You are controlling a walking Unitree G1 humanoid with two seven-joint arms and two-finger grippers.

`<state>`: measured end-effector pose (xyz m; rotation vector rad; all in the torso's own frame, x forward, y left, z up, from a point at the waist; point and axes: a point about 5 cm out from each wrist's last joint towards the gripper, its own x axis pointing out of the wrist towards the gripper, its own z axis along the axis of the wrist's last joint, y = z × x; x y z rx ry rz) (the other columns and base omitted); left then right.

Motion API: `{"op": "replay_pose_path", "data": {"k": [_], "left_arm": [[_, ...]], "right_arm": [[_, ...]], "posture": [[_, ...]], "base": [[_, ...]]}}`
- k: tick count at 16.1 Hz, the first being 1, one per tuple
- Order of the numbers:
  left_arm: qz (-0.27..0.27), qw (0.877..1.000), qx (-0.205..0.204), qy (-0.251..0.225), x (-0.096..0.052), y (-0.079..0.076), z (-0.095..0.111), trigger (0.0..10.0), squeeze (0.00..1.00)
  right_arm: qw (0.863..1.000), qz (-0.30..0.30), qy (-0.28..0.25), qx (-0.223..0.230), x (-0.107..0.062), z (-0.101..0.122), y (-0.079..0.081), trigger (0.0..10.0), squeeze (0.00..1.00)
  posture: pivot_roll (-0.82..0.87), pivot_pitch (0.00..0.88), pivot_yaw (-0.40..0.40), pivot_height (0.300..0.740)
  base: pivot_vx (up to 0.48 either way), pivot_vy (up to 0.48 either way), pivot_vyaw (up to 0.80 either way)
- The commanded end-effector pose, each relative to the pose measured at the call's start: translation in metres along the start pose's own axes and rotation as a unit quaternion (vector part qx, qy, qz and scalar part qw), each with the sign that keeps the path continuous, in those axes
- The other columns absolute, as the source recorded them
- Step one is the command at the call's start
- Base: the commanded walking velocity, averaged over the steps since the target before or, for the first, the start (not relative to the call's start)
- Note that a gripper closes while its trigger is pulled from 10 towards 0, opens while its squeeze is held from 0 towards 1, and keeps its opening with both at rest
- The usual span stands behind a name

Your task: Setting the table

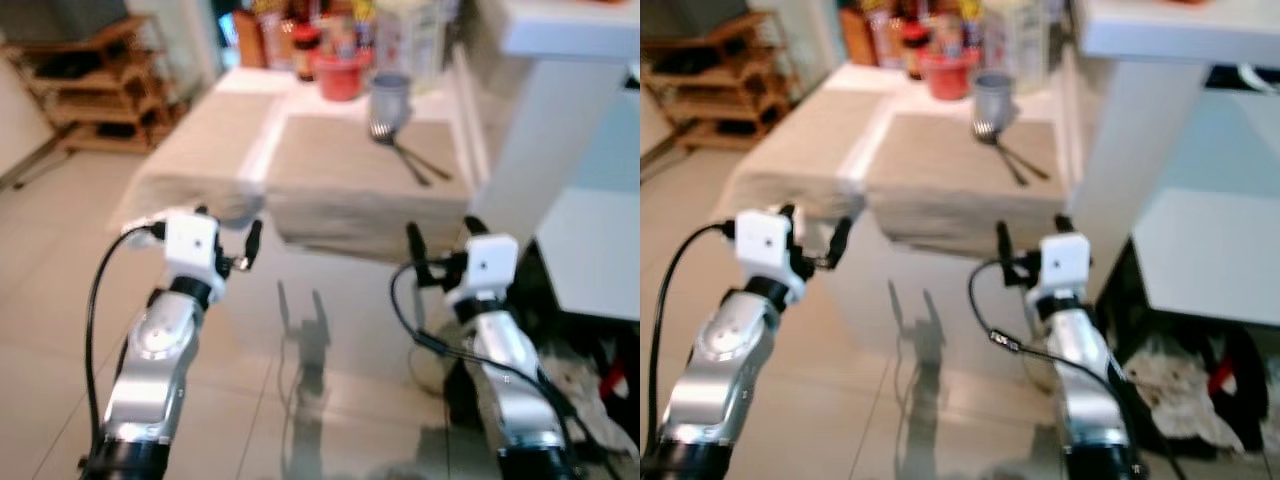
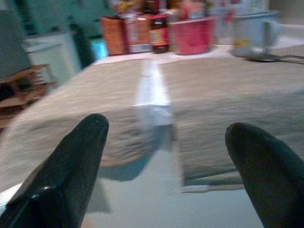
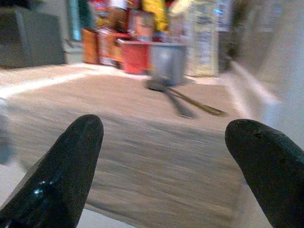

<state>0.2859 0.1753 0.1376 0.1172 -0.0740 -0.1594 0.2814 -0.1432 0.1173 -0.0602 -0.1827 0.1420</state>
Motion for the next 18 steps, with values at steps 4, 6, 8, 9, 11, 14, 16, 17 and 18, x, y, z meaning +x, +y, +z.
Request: {"op": "replay_pose_path", "data": {"k": [4,6,8,9,11,14,16,17,18], "left_arm": [[-0.018,1.0,-0.005,0.003,0.009,0.005,0.003,10.0,0.0],[-0.028,1.0,-0.008,0.006,0.012,0.003,0.003,10.0,0.0],[-0.055,0.998,-0.019,0.011,0.017,-0.009,-0.001,10.0,0.0],[-0.059,0.998,-0.033,0.013,0.02,-0.012,-0.002,10.0,0.0],[-0.064,0.996,-0.057,0.013,0.028,-0.018,-0.005,10.0,0.0],[-0.074,0.995,-0.068,0.006,0.032,-0.023,-0.006,10.0,0.0],[-0.077,0.995,-0.067,0.004,0.034,-0.025,-0.007,10.0,0.0],[-0.078,0.995,-0.068,0.003,0.035,-0.025,-0.006,10.0,0.0],[-0.08,0.995,-0.066,-0.002,0.035,-0.024,-0.004,10.0,0.0]], "right_arm": [[1.0,-0.013,0.01,-0.002,-0.004,0.001,-0.006,10.0,0.0],[1.0,-0.016,0.013,-0.003,-0.007,0.0,-0.006,10.0,0.0],[0.999,-0.024,0.021,-0.008,-0.013,-0.002,-0.009,10.0,0.0],[0.999,-0.028,0.022,-0.011,-0.015,-0.002,-0.01,10.0,0.0],[0.999,-0.035,0.021,-0.019,-0.018,0.0,-0.015,10.0,0.0],[0.999,-0.039,0.021,-0.023,-0.019,0.001,-0.018,10.0,0.0],[0.999,-0.042,0.02,-0.025,-0.019,0.002,-0.018,10.0,0.0],[0.999,-0.042,0.02,-0.025,-0.018,0.002,-0.018,10.0,0.0],[0.999,-0.041,0.022,-0.024,-0.018,0.001,-0.016,10.0,0.0]], "posture": [[-0.12,0.0,0.087,0.74],[-0.12,0.0,0.096,0.74],[-0.16,0.0,0.113,0.74],[-0.17,0.0,0.118,0.74],[-0.21,0.0,0.119,0.74],[-0.23,0.0,0.121,0.74],[-0.24,0.0,0.125,0.74],[-0.23,0.0,0.128,0.74],[-0.23,0.0,0.129,0.74]], "base": [[0.0,0.0,0.0],[0.0,0.0,0.0],[0.0,0.0,0.0],[0.0,0.0,0.0],[0.0,0.0,0.0],[0.0,0.0,0.0],[0.0,0.0,0.0],[0.0,0.0,0.0],[0.0,0.0,0.0]]}}
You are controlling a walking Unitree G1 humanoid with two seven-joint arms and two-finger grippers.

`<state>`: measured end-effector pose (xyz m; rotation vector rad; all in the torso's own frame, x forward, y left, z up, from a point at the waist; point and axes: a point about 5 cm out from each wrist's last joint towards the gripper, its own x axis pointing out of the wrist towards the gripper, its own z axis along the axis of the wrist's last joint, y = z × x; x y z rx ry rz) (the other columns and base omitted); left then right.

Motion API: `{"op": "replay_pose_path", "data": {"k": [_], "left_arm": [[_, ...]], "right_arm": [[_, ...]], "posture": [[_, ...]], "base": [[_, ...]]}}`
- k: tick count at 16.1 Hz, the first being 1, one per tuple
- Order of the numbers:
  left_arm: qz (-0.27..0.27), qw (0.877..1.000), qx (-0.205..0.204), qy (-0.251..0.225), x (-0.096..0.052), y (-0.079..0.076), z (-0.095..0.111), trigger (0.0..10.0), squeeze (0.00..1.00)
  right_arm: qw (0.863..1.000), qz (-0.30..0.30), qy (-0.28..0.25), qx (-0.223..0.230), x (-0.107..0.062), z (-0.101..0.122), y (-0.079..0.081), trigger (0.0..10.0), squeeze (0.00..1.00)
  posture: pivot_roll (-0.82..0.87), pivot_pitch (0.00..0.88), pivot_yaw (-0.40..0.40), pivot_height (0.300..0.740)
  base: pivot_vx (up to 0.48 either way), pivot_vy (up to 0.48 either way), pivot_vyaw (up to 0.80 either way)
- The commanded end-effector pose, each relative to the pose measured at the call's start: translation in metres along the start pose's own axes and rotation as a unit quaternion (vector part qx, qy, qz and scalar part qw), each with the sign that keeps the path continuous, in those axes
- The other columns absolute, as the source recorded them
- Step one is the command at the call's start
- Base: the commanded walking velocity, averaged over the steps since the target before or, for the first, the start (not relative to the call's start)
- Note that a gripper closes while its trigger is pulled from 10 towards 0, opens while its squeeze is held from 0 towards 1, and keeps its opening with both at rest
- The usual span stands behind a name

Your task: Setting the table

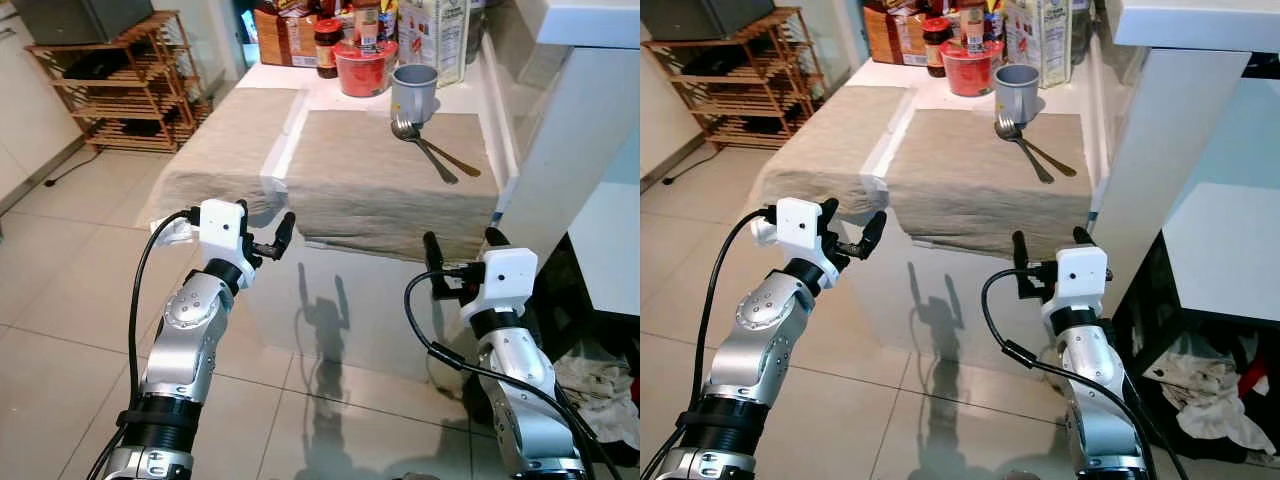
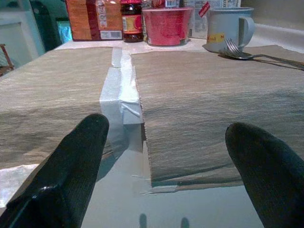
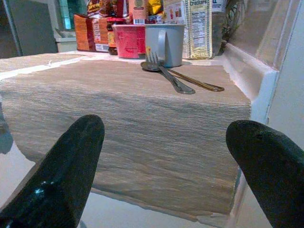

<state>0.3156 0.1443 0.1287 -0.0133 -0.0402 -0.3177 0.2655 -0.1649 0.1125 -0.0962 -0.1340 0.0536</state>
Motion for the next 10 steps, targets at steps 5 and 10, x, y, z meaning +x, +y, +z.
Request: {"op": "replay_pose_path", "data": {"k": [5,10], "left_arm": [[-0.011,0.999,0.028,-0.044,-0.002,0.004,0.02,10.0,0.0],[-0.015,0.997,0.04,-0.066,0.001,0.002,0.033,10.0,0.0]], "right_arm": [[1.0,0.007,-0.023,-0.011,0.004,0.007,0.006,10.0,0.0],[0.998,-0.001,-0.061,-0.017,0.022,0.026,0.006,10.0,0.0]], "posture": [[-0.19,0.0,0.118,0.74],[-0.17,0.0,0.1,0.74]], "base": [[0.142,0.0,0.0],[0.413,0.151,0.0]]}}
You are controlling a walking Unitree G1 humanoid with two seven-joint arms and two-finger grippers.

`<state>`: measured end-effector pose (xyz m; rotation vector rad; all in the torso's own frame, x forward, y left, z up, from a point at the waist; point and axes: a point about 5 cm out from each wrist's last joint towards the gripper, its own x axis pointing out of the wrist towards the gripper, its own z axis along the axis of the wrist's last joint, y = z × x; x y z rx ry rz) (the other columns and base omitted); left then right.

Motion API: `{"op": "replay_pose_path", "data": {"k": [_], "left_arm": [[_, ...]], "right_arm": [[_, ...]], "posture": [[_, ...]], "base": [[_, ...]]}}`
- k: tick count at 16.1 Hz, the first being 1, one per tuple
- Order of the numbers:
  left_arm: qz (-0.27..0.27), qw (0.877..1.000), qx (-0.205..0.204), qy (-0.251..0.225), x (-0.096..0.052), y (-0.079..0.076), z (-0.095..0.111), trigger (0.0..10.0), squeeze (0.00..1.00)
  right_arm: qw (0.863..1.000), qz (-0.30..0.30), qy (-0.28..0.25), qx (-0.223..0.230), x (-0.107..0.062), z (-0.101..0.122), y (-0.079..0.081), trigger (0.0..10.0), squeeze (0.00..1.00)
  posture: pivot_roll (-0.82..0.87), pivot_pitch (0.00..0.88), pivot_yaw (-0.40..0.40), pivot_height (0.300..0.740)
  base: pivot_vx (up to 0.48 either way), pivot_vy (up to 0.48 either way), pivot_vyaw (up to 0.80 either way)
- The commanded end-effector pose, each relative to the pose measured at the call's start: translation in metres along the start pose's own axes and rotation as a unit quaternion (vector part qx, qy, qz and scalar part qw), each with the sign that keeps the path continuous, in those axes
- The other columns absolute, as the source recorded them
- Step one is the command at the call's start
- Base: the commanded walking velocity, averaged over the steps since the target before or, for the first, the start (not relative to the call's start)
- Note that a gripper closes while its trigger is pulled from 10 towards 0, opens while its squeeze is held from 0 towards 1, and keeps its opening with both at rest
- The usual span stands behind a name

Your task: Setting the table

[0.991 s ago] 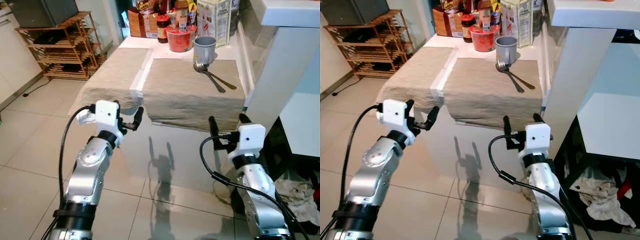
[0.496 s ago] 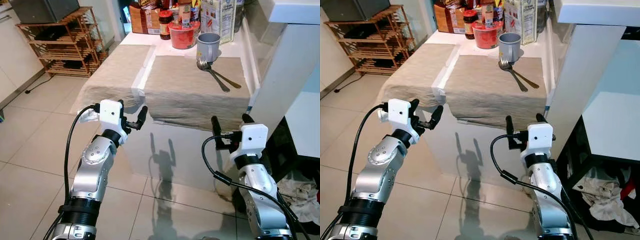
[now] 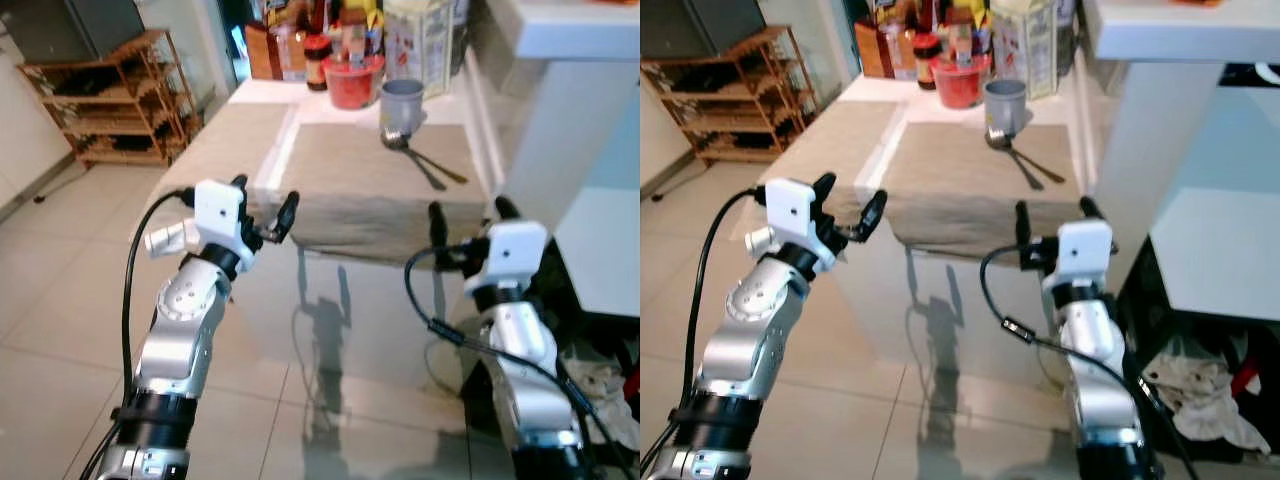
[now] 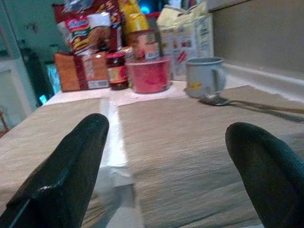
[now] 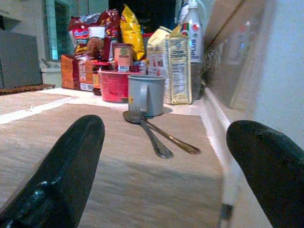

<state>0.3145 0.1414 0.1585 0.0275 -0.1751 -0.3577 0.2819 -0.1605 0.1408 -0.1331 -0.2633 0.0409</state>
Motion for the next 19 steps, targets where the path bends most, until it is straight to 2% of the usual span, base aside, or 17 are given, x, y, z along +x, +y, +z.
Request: {"op": "replay_pose_path", "data": {"k": [1,10,13,16,18,19], "left_arm": [[0.005,1.0,0.012,-0.001,0.0,0.006,0.003,10.0,0.0],[-0.002,1.0,0.019,0.001,0.002,0.005,0.003,10.0,0.0],[0.007,1.0,0.018,0.007,0.004,0.008,0.003,10.0,0.0],[0.006,1.0,0.015,0.012,0.004,0.008,0.002,10.0,0.0],[-0.01,1.0,0.016,0.016,0.005,0.006,0.001,10.0,0.0],[-0.012,1.0,0.016,0.017,0.005,0.007,0.001,10.0,0.0]], "right_arm": [[1.0,0.009,0.004,0.005,0.003,-0.001,0.007,10.0,0.0],[1.0,0.025,0.01,0.009,0.006,-0.005,0.013,10.0,0.0],[1.0,0.028,0.006,0.006,0.008,-0.001,0.012,10.0,0.0],[1.0,-0.006,0.002,0.015,0.01,0.003,0.004,10.0,0.0],[0.999,-0.037,0.023,0.02,0.01,-0.005,-0.009,10.0,0.0],[0.999,-0.03,0.034,0.012,0.01,-0.008,-0.008,10.0,0.0]], "posture": [[-0.17,0.0,0.098,0.74],[-0.16,0.0,0.095,0.74],[-0.16,0.0,0.092,0.74],[-0.16,0.0,0.094,0.74],[-0.17,0.0,0.102,0.74],[-0.17,0.0,0.107,0.74]], "base": [[0.442,0.0,0.0],[0.459,0.0,0.0],[0.0,0.0,0.0],[0.0,0.0,0.0],[0.0,0.0,0.0],[0.0,0.0,0.0]]}}
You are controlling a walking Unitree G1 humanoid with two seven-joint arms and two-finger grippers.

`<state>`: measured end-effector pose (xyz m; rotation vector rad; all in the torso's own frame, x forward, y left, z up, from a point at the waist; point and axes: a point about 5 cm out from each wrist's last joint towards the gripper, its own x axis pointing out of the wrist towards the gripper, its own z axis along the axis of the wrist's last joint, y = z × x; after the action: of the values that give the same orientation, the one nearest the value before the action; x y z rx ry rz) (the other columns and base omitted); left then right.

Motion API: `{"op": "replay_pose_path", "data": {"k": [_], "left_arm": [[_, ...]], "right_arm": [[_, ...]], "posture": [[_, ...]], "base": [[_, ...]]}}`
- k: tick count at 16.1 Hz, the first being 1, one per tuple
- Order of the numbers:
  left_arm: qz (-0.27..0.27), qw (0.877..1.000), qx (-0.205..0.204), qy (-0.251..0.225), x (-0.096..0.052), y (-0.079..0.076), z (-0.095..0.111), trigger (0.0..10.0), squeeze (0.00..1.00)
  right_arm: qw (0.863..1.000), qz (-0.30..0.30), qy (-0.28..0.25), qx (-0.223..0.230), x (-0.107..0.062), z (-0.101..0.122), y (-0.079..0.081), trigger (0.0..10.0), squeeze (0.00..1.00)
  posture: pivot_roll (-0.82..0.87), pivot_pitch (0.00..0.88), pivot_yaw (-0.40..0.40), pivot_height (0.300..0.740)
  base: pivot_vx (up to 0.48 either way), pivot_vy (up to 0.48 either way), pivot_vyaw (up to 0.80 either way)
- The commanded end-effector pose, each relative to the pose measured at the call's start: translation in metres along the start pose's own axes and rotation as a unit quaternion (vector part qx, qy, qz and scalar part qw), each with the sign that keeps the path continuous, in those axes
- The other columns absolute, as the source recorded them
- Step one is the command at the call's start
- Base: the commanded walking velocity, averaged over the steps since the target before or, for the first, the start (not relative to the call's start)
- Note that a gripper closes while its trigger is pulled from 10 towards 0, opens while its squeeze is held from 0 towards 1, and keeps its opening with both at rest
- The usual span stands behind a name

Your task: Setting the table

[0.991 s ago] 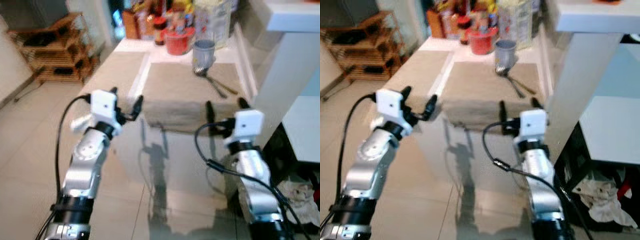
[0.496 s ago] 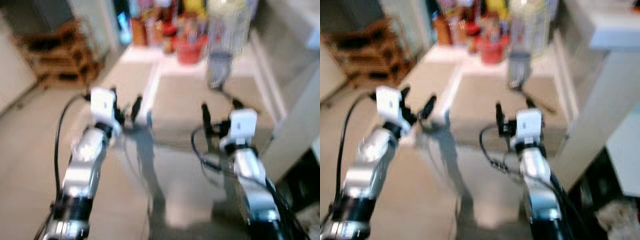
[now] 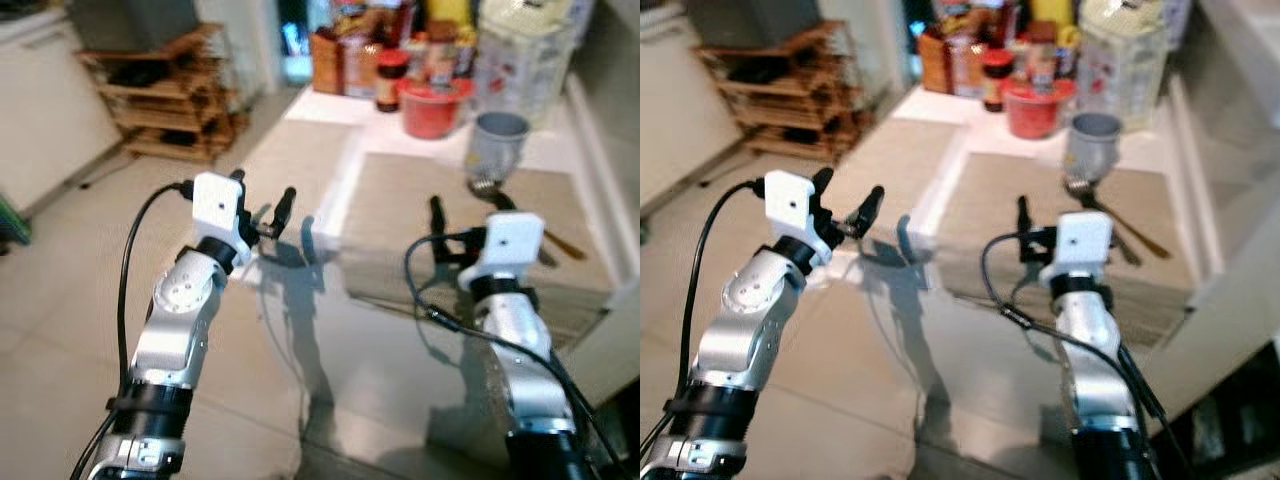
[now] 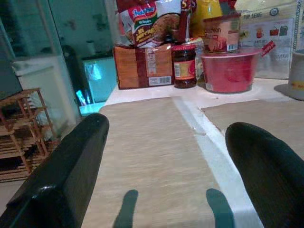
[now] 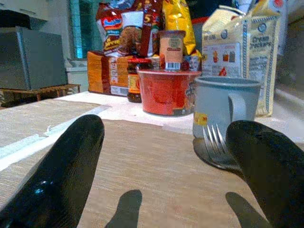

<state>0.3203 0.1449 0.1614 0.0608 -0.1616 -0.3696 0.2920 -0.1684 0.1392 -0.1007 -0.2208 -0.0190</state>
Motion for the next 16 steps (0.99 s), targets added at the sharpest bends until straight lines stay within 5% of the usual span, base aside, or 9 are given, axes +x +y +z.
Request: {"op": "replay_pose_path", "data": {"k": [1,6,13,16], "left_arm": [[-0.005,1.0,0.003,0.007,0.001,0.002,-0.001,10.0,0.0],[-0.007,1.0,0.001,0.01,0.001,0.003,-0.001,10.0,0.0],[0.002,1.0,-0.003,0.015,-0.001,0.002,-0.006,10.0,0.0],[-0.024,1.0,0.006,0.007,0.001,-0.004,-0.002,10.0,0.0]], "right_arm": [[1.0,0.001,0.019,0.002,0.001,-0.005,0.001,10.0,0.0],[1.0,0.005,0.027,-0.006,-0.001,-0.009,0.004,10.0,0.0],[0.999,0.032,0.02,-0.02,0.001,-0.008,0.014,10.0,0.0],[0.999,0.038,0.012,-0.02,0.003,-0.004,0.017,10.0,0.0]], "posture": [[-0.17,0.0,0.109,0.74],[-0.16,0.0,0.106,0.74],[-0.17,0.0,0.097,0.74],[-0.16,0.0,0.102,0.74]], "base": [[0.0,0.0,-0.78],[0.0,0.0,-0.77],[0.0,0.0,0.0],[0.48,0.0,0.0]]}}
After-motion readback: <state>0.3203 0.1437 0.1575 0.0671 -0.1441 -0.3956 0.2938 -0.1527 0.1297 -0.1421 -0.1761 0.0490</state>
